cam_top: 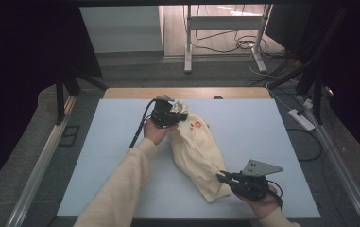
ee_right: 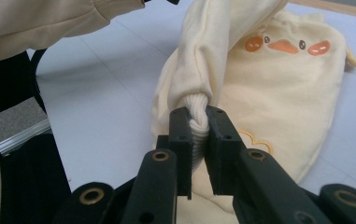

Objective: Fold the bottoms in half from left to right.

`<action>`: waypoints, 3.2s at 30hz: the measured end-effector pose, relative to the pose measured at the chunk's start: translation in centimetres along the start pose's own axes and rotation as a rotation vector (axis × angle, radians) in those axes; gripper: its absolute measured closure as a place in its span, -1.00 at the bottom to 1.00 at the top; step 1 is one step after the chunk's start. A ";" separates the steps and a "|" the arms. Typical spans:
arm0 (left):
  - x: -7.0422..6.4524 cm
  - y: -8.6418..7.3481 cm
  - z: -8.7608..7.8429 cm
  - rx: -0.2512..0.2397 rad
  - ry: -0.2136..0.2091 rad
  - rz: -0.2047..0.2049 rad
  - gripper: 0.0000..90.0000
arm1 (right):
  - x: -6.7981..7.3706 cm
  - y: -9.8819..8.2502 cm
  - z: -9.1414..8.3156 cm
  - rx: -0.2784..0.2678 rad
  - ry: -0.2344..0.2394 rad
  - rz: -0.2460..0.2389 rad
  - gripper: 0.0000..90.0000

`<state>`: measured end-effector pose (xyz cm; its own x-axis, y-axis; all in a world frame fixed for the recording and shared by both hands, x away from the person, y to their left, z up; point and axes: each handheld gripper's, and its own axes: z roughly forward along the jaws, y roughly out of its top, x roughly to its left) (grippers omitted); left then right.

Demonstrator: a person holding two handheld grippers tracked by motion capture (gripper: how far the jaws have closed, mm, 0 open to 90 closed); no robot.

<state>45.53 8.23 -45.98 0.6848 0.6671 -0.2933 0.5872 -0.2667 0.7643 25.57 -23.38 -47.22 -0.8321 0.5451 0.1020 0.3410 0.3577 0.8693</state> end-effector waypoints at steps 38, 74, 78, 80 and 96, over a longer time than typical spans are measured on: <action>0.2 -1.1 4.3 0.047 -0.005 -0.024 0.78 | -1.2 -2.1 -0.1 0.137 -0.052 0.042 0.83; -1.0 -1.0 1.4 -0.034 0.023 0.016 -0.29 | -1.6 -2.2 -1.0 0.077 -0.154 0.025 -0.06; -1.3 -1.6 0.3 -0.024 0.020 0.033 -0.33 | -1.7 -2.1 -0.9 0.072 -0.158 0.013 -0.11; -1.4 -2.0 -0.2 -0.027 0.012 0.042 -0.33 | -1.8 -1.9 -0.8 0.067 -0.165 0.011 -0.12; -3.2 -5.7 -3.5 0.004 -0.005 0.100 -0.33 | -3.6 -1.4 -0.2 0.054 -0.169 0.024 -0.07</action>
<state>38.51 10.01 -47.37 0.7421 0.6338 -0.2181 0.5174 -0.3348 0.7875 27.98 -26.04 -48.72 -0.7392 0.6725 0.0359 0.3868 0.3804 0.8400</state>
